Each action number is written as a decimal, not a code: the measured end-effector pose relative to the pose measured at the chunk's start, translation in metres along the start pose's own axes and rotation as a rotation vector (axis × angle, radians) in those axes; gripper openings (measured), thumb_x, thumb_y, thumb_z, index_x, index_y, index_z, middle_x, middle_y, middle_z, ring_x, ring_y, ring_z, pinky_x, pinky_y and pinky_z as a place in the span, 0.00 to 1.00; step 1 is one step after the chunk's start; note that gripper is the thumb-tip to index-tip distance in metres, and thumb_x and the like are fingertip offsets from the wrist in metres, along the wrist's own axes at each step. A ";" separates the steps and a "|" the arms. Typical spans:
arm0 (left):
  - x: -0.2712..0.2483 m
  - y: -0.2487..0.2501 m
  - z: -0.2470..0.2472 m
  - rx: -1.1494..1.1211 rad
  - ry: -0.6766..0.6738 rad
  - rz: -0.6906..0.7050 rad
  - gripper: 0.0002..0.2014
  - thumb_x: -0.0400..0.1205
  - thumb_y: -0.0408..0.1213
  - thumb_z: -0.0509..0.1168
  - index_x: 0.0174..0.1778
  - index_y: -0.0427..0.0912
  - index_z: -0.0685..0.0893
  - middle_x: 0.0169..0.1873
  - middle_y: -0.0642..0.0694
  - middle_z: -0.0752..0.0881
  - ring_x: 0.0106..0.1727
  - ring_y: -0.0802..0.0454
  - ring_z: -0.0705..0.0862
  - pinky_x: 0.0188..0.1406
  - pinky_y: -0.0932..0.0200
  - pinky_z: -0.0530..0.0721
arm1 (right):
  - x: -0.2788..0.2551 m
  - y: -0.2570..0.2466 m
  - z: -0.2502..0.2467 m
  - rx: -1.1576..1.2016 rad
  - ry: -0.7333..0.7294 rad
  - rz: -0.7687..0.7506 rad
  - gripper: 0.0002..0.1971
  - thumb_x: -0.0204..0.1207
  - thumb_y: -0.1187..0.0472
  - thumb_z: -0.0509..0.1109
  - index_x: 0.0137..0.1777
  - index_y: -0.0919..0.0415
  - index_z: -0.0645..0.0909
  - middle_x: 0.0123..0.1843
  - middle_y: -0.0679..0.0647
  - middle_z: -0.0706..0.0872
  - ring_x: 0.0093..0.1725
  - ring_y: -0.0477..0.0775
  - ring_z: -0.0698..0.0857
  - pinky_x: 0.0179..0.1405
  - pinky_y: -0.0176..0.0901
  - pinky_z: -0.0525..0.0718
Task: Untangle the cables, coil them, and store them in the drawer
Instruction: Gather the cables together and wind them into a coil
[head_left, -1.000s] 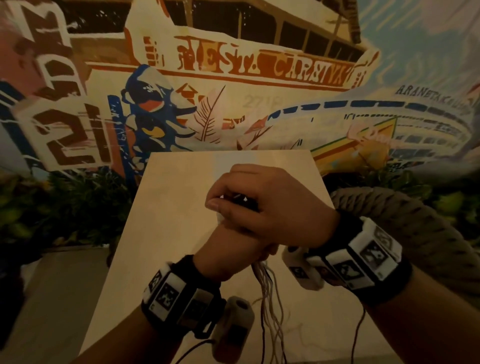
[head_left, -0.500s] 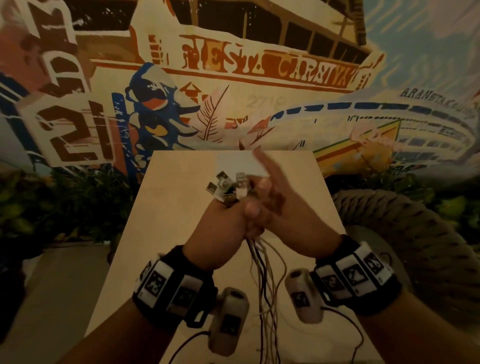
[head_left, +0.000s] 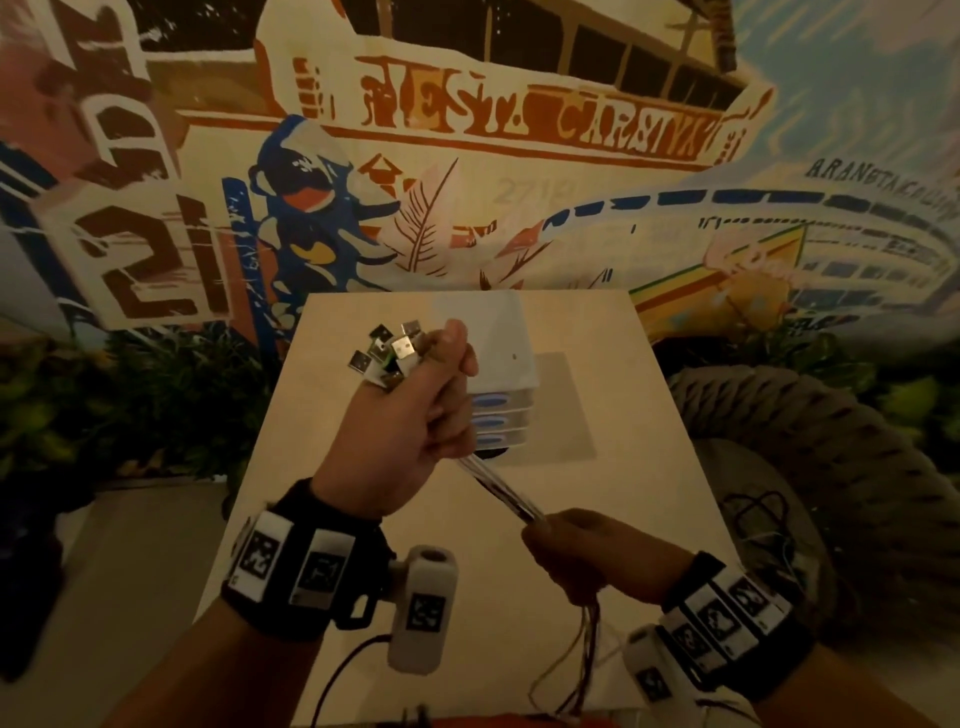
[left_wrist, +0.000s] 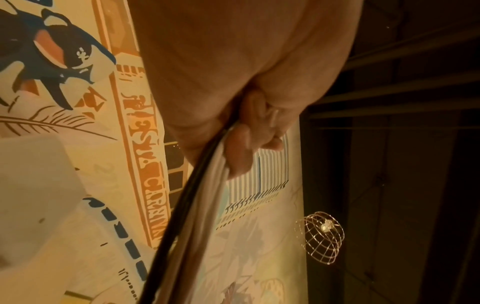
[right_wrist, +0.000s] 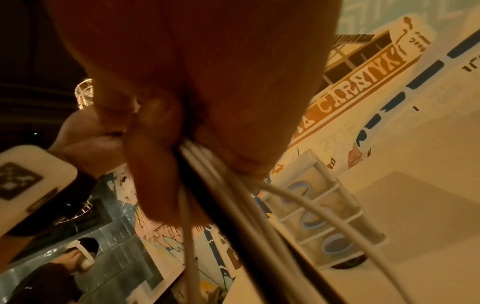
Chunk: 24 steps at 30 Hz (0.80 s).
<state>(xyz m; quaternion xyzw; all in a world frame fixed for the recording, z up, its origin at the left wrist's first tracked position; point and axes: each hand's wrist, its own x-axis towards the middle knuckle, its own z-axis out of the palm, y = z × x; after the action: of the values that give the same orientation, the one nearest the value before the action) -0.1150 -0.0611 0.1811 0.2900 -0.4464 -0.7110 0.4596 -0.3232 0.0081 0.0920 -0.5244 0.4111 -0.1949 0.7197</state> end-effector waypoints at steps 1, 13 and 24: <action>-0.001 -0.001 0.001 -0.009 -0.015 -0.005 0.20 0.91 0.45 0.57 0.33 0.41 0.71 0.24 0.46 0.55 0.21 0.53 0.54 0.25 0.55 0.53 | -0.002 -0.002 0.000 -0.053 -0.032 0.010 0.35 0.68 0.19 0.63 0.29 0.53 0.72 0.26 0.47 0.70 0.26 0.52 0.69 0.42 0.53 0.78; -0.003 0.006 0.021 0.144 -0.159 0.051 0.20 0.89 0.46 0.59 0.32 0.42 0.71 0.24 0.44 0.56 0.22 0.50 0.55 0.24 0.54 0.59 | 0.030 -0.072 0.012 -0.340 0.020 -0.146 0.17 0.83 0.42 0.67 0.38 0.51 0.81 0.32 0.55 0.81 0.30 0.53 0.83 0.41 0.54 0.85; -0.005 -0.002 -0.037 0.739 -0.054 0.121 0.11 0.88 0.35 0.63 0.62 0.43 0.89 0.53 0.44 0.93 0.48 0.44 0.93 0.48 0.47 0.90 | 0.011 -0.048 -0.016 -0.107 0.130 0.026 0.25 0.87 0.39 0.56 0.32 0.54 0.68 0.25 0.50 0.66 0.24 0.51 0.62 0.27 0.44 0.64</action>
<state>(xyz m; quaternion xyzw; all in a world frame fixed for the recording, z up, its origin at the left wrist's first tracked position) -0.0834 -0.0695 0.1632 0.3906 -0.7010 -0.4809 0.3533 -0.3221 -0.0272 0.1299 -0.5431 0.4735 -0.1970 0.6648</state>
